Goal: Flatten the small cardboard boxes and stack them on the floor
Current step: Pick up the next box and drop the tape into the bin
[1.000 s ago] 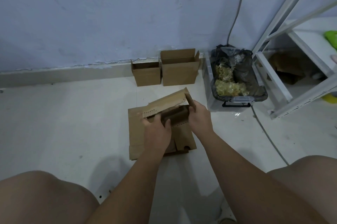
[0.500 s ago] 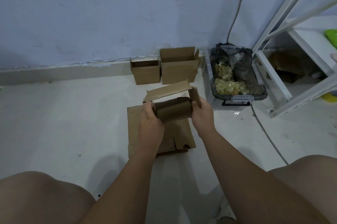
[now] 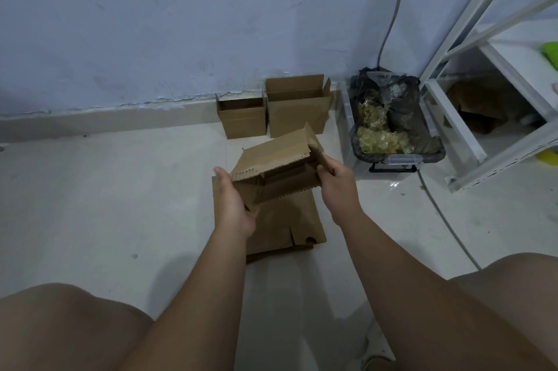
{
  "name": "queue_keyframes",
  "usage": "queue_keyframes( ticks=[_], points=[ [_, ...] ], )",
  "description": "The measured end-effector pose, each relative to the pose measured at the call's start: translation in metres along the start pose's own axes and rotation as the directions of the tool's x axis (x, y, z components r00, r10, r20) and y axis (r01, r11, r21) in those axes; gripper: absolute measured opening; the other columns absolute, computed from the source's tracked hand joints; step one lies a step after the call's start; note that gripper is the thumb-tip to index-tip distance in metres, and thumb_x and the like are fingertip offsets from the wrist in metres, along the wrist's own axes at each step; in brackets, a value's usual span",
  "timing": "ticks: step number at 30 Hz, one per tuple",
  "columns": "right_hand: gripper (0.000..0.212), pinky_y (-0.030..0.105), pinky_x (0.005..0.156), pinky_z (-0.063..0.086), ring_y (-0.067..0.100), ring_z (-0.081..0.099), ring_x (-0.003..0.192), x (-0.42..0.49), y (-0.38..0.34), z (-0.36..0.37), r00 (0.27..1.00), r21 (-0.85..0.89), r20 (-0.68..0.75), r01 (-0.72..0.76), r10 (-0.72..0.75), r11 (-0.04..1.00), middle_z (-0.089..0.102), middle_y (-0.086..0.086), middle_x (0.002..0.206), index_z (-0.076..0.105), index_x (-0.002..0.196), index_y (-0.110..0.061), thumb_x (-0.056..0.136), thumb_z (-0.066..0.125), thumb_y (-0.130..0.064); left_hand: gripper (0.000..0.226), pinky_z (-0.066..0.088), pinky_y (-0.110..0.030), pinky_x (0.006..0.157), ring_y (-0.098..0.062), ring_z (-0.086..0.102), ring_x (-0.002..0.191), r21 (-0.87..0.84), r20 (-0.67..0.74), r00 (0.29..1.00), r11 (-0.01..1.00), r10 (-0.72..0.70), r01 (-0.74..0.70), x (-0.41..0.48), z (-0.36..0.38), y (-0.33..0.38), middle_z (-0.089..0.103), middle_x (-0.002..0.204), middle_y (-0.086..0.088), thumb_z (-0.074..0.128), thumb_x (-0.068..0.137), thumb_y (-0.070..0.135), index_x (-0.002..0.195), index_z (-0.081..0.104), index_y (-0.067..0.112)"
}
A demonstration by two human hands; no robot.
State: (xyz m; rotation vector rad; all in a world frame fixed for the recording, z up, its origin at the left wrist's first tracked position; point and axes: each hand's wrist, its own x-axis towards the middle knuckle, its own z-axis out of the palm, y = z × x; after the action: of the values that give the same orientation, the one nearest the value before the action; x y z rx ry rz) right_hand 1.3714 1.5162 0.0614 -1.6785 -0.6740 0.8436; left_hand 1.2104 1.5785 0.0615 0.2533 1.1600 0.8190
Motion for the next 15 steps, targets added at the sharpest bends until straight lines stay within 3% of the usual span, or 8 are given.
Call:
queue_keyframes(
  ticks=[2, 4, 6, 10, 13, 15],
  points=[
    [0.041, 0.033, 0.098, 0.049, 0.019, 0.059, 0.112, 0.0, -0.002, 0.003, 0.998, 0.103, 0.041, -0.053, 0.049, 0.993, 0.068, -0.003, 0.113, 0.07, 0.112, -0.032, 0.097, 0.044, -0.004, 0.05, 0.05, -0.046, 0.09, -0.029, 0.061, 0.105, -0.025, -0.042, 0.989, 0.99, -0.143, 0.142, 0.003, -0.006, 0.004, 0.063, 0.116, -0.008, 0.05, 0.086, 0.062, 0.119, 0.056, 0.024],
    [0.048, 0.033, 0.099, 0.048, 0.02, 0.058, 0.114, 0.0, -0.003, 0.001, 0.996, 0.156, 0.05, -0.081, 0.074, 0.984, 0.069, -0.007, 0.109, 0.073, 0.093, -0.042, 0.094, 0.046, -0.002, 0.041, 0.05, -0.045, 0.091, -0.031, 0.061, 0.104, -0.011, 0.003, 0.978, 0.978, -0.207, 0.207, 0.002, -0.01, 0.004, 0.064, 0.114, -0.012, 0.059, 0.083, 0.048, 0.115, 0.059, 0.02],
    [0.051, 0.028, 0.101, 0.045, 0.016, 0.054, 0.12, 0.001, -0.004, -0.005, 0.997, 0.078, 0.039, -0.069, 0.066, 0.995, 0.066, -0.013, 0.114, 0.072, 0.087, -0.045, 0.089, 0.049, 0.0, 0.039, 0.048, -0.046, 0.094, -0.033, 0.061, 0.105, -0.012, 0.045, 0.979, 0.98, -0.2, 0.201, 0.001, -0.012, 0.003, 0.064, 0.114, -0.013, 0.061, 0.084, 0.042, 0.117, 0.056, 0.021],
    [0.04, 0.036, 0.108, 0.039, 0.016, 0.041, 0.131, -0.002, -0.002, -0.005, 0.992, -0.222, 0.103, -0.044, 0.068, 0.974, 0.04, -0.003, 0.144, 0.071, 0.107, -0.027, 0.083, 0.056, 0.001, 0.041, 0.052, -0.047, 0.082, -0.033, 0.065, 0.101, -0.142, 0.111, 0.987, 0.981, -0.118, 0.133, 0.003, -0.006, 0.01, 0.067, 0.112, -0.013, 0.056, 0.092, 0.032, 0.13, 0.048, 0.018],
    [0.028, 0.031, 0.107, 0.038, 0.009, 0.038, 0.128, -0.011, 0.0, 0.0, 0.979, -0.237, 0.19, -0.032, 0.079, 0.971, 0.03, -0.008, 0.144, 0.069, 0.106, -0.03, 0.081, 0.071, -0.018, 0.041, 0.055, -0.046, 0.075, -0.031, 0.066, 0.097, -0.207, 0.06, 0.997, 0.977, -0.047, 0.058, 0.007, -0.005, 0.009, 0.068, 0.108, -0.014, 0.053, 0.095, 0.027, 0.133, 0.046, 0.015],
    [0.02, 0.026, 0.099, 0.04, 0.002, 0.044, 0.117, -0.01, 0.003, 0.0, 0.973, -0.169, 0.207, -0.07, 0.105, 0.983, 0.036, -0.013, 0.134, 0.07, 0.098, -0.032, 0.079, 0.074, -0.036, 0.04, 0.055, -0.046, 0.075, -0.03, 0.066, 0.097, -0.22, 0.038, 0.999, 0.975, -0.026, 0.034, 0.008, -0.009, 0.005, 0.067, 0.107, -0.013, 0.053, 0.096, 0.026, 0.133, 0.046, 0.015]
  ],
)
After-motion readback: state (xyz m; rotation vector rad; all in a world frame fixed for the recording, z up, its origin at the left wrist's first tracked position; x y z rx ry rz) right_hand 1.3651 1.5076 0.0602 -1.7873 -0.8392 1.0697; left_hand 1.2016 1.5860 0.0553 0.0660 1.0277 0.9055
